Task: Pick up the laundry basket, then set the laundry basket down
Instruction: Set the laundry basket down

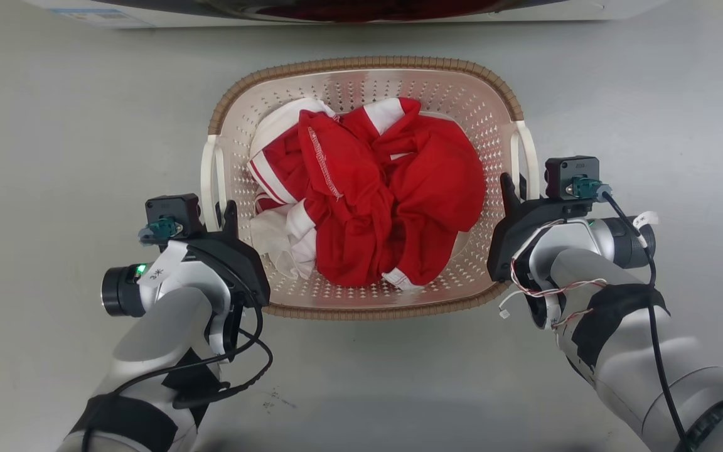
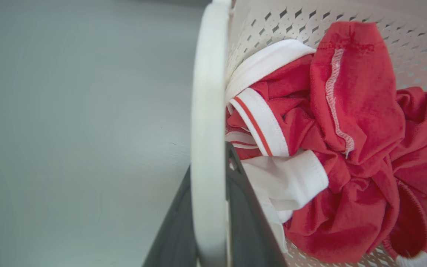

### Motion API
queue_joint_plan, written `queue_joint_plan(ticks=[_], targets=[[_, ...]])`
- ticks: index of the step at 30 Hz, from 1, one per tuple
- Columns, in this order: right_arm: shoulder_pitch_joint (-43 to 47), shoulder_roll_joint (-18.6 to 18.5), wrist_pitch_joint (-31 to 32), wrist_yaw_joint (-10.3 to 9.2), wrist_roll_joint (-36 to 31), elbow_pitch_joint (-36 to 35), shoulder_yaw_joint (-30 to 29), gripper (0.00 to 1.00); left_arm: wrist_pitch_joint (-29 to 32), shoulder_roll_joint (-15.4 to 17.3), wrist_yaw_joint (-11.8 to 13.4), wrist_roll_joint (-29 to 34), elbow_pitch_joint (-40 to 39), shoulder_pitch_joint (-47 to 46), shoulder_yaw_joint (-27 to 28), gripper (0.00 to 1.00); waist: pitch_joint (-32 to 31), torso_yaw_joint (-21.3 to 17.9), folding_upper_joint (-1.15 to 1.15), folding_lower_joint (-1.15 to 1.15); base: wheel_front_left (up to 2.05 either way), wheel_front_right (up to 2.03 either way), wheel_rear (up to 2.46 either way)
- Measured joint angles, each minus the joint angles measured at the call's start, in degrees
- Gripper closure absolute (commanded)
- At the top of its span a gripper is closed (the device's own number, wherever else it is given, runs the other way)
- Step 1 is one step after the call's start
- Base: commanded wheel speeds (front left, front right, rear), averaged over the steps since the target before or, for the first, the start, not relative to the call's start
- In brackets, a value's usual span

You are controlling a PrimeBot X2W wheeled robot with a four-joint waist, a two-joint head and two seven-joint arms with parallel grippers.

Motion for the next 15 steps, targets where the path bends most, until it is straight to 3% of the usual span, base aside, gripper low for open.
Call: queue_joint_plan(ticks=[15], targets=[[-3.54, -0.23, -1.58, 0.00, -0.80, 0.41, 0.00, 1.00, -0.83, 0.03, 0.00, 0.91, 0.12, -3.88, 0.68, 1.00, 4.33, 0.06, 0.00, 0.00, 0.00, 0.00, 0.00]])
